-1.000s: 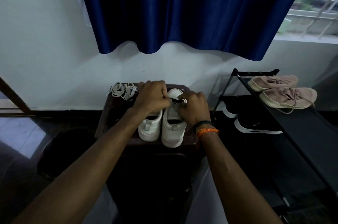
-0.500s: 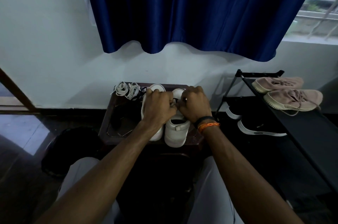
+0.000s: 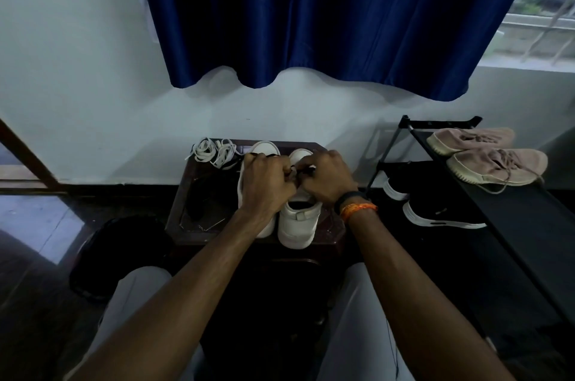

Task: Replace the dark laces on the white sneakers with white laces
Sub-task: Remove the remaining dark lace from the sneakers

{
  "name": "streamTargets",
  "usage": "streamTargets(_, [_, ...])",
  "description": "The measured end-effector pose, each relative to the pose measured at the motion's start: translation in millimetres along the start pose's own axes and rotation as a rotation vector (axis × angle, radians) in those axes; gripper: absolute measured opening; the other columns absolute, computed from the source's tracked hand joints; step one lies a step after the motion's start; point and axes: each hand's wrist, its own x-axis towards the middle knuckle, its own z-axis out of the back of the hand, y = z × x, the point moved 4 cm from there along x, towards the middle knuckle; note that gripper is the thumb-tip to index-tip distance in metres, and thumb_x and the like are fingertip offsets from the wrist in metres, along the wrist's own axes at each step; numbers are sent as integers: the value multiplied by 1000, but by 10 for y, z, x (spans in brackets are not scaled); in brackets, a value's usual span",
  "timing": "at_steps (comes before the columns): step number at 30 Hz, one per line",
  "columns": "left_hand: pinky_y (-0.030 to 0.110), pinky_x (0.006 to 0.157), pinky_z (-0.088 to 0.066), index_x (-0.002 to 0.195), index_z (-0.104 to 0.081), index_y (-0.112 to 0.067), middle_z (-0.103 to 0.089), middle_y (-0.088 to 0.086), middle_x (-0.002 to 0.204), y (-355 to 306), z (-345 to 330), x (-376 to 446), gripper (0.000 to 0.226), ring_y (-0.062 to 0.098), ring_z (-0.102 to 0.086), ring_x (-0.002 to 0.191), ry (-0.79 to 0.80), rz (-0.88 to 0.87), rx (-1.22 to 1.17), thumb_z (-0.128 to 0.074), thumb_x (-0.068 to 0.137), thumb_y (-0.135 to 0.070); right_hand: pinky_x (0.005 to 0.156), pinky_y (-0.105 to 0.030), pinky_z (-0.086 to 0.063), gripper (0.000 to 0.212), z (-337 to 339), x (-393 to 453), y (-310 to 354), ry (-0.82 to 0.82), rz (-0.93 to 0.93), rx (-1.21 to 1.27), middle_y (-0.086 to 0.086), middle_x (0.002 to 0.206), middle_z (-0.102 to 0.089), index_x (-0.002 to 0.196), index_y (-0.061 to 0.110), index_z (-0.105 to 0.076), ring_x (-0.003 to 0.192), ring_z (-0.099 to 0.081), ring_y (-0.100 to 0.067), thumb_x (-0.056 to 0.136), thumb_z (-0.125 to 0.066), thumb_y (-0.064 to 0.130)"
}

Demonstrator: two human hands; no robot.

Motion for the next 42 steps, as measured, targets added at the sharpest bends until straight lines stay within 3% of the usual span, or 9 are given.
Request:
streamTargets(4, [37, 78, -31, 58, -58, -20, -57, -1, 49, 12, -6, -28, 18, 27, -57, 62, -20, 18, -1, -73, 69, -19, 86, -34, -50, 34, -203, 98, -92, 91, -24, -207, -12, 109, -69, 105, 30, -74, 112, -58, -34, 73, -63, 33])
streamTargets(10, [33, 81, -30, 60, -63, -19, -59, -3, 50, 31, -62, -35, 16, 24, -58, 63, -36, 32, 11, -73, 72, -23, 77, -33, -49, 15, -85, 74, -118, -112, 18, -160, -12, 94, -70, 92, 20, -78, 102, -58, -31, 82, -66, 18])
streamTargets(15, [34, 85, -32, 61, -64, -22, -56, -6, 50, 48, -64, -49, 17, 20, -55, 62, -53, 32, 5, -74, 74, -26, 72, -36, -51, 20, 200, -15, -329, -364, -271, -6, -16, 89, -74, 88, 14, -77, 91, -66, -40, 82, -58, 13])
streamTargets(18, [35, 88, -35, 62, -65, -22, -57, -7, 50, 67, -74, -59, 18, 19, -56, 61, -50, 36, -21, -74, 75, -28, 77, -38, -50, 24, 229, -48, -505, -316, -434, 24, -25, 100, -70, 91, 4, -74, 97, -64, -46, 89, -52, 13])
streamTargets(25, [39, 86, -39, 58, -57, -22, -54, -8, 49, 76, -64, -75, 24, 19, -54, 58, -63, 45, -65, -69, 78, -29, 84, -36, -55, 26, 96, -25, -111, -130, -53, 82, -6, 104, -74, 97, 20, -80, 97, -66, -27, 75, -66, 20])
streamTargets(29, [40, 85, -40, 56, -45, -26, -46, -10, 48, 59, -48, -81, 34, 20, -49, 56, -47, 41, -72, -71, 79, -26, 85, -37, -48, 19, -154, -29, -3, 25, 12, -255, -7, 94, -70, 89, 23, -79, 110, -54, -32, 77, -66, 28])
streamTargets(35, [42, 85, -41, 55, -46, -26, -44, -12, 47, 62, -47, -75, 33, 17, -50, 54, -27, 58, -98, -72, 76, -26, 80, -38, -44, 16, -117, 24, 12, -105, 29, -339, -11, 99, -67, 88, 9, -74, 105, -55, -34, 82, -63, 19])
streamTargets(40, [41, 88, -42, 60, -63, -20, -54, -9, 48, 86, -62, -87, 15, 17, -56, 57, -46, 79, -116, -66, 73, -27, 61, -32, -37, 16, 197, 10, -202, -369, -184, -125, -19, 93, -64, 80, -1, -67, 80, -62, -40, 79, -60, 13])
streamTargets(42, [40, 89, -41, 62, -67, -19, -57, -7, 48, 91, -65, -86, 13, 18, -58, 58, -50, 80, -97, -70, 73, -26, 60, -32, -44, 14, 256, 14, -303, -342, -268, -66, -17, 86, -66, 77, 2, -66, 78, -63, -40, 76, -62, 16])
